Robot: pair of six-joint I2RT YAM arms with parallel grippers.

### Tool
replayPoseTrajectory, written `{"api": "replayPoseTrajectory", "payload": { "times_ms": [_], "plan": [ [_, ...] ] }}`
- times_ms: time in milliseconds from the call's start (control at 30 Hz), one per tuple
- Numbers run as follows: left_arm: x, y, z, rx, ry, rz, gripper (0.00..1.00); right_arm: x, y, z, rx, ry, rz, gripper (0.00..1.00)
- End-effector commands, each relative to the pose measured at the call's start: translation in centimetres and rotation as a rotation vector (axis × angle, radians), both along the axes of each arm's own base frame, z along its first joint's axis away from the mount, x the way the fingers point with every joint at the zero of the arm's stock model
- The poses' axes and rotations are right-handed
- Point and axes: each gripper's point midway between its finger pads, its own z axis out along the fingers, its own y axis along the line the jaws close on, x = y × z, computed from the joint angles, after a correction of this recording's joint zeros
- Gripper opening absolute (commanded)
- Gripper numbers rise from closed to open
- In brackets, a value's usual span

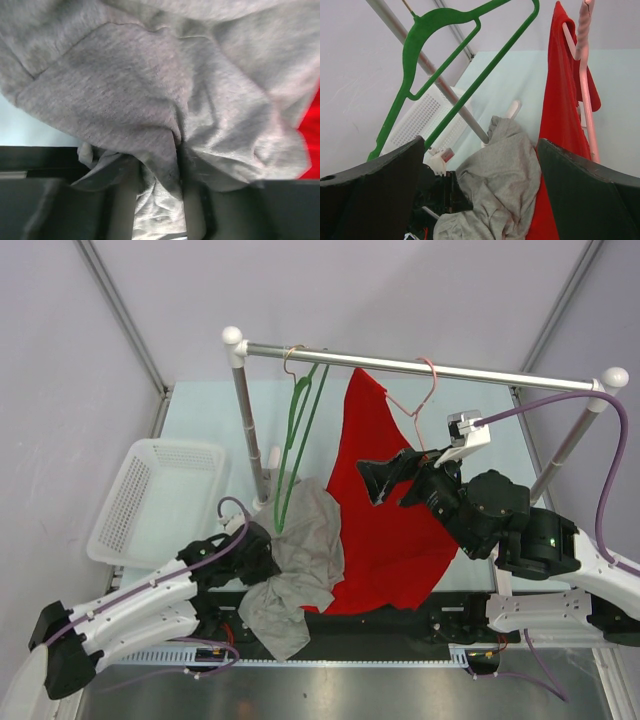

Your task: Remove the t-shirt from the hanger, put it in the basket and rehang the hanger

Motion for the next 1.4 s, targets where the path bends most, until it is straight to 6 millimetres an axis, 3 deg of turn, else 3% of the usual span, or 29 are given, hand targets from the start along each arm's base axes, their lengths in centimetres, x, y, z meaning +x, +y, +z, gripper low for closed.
{"api": "replayPoseTrajectory", "payload": {
  "times_ms": [0, 100, 300, 433, 567, 933, 1067, 1133, 1300, 1333, 1367],
  "plan": [
    [1.5, -1.1, 2.5, -0.100, -0.093, 0.029, 0.22, 0.1, -0.6, 0.8, 0.050, 0.002, -0.015, 1.00],
    [2.5, -0.1, 4.3, -0.074, -0.160, 0.051, 0.00, 0.1, -0.5, 0.7, 0.047, 0.003, -0.016, 1.00],
    [4.7, 2.8, 9.6, 0.024, -0.354, 0.083, 0.00, 0.1, -0.6, 0.8, 0.051, 0.001, -0.019, 1.00],
    [5.7, 6.1, 13.2, 0.129, -0.461, 0.163, 0.01, 0.1, -0.2, 1.4, 0.067, -0.010, -0.007, 1.00],
    [6.7, 9.5, 18.7, 0.184, -0.626, 0.273, 0.00, 0.2, 0.2, 1.4, 0.057, -0.016, -0.004, 1.00],
    [7.4, 15.8, 31.6, 0.309, -1.016, 0.424, 0.00, 0.1, 0.5, 2.6, 0.055, -0.041, 0.014, 1.00],
    [8.1, 15.8, 35.4, 0.317, -1.152, 0.445, 0.00, 0.0, 0.2, 2.8, 0.062, -0.042, 0.016, 1.00],
    [8.5, 15.6, 36.4, 0.316, -1.164, 0.467, 0.00, 0.1, 0.0, 2.7, 0.062, -0.043, 0.011, 1.00],
    [12.0, 12.7, 37.9, 0.386, -1.136, 0.409, 0.00, 0.0, -0.1, 2.7, 0.063, -0.043, 0.014, 0.99],
    [12.5, 13.0, 39.3, 0.358, -1.149, 0.433, 0.00, 0.0, -0.1, 2.7, 0.063, -0.043, 0.016, 1.00],
    [13.1, 13.2, 39.1, 0.374, -1.125, 0.430, 0.01, -0.1, -0.2, 2.7, 0.063, -0.043, 0.014, 1.00]
  ]
}}
